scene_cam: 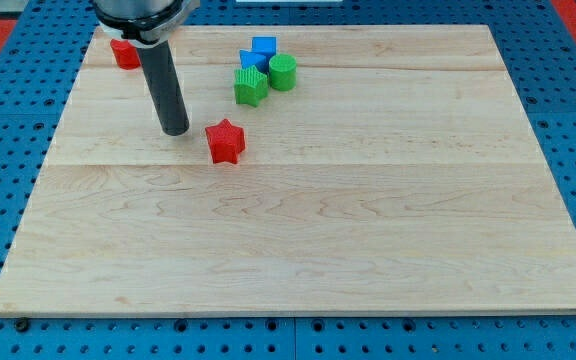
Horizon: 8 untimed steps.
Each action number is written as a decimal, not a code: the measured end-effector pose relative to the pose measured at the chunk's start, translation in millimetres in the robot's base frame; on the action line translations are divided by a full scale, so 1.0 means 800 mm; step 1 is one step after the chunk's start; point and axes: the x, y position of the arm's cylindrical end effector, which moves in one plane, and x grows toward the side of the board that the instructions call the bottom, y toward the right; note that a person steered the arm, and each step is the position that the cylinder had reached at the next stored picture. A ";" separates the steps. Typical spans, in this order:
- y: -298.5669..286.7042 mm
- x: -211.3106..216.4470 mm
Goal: Move red star towards the bottom center of the board
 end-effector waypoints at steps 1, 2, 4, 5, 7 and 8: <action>0.033 -0.017; 0.078 0.016; 0.041 0.044; -0.037 0.053; 0.060 0.183; -0.006 0.143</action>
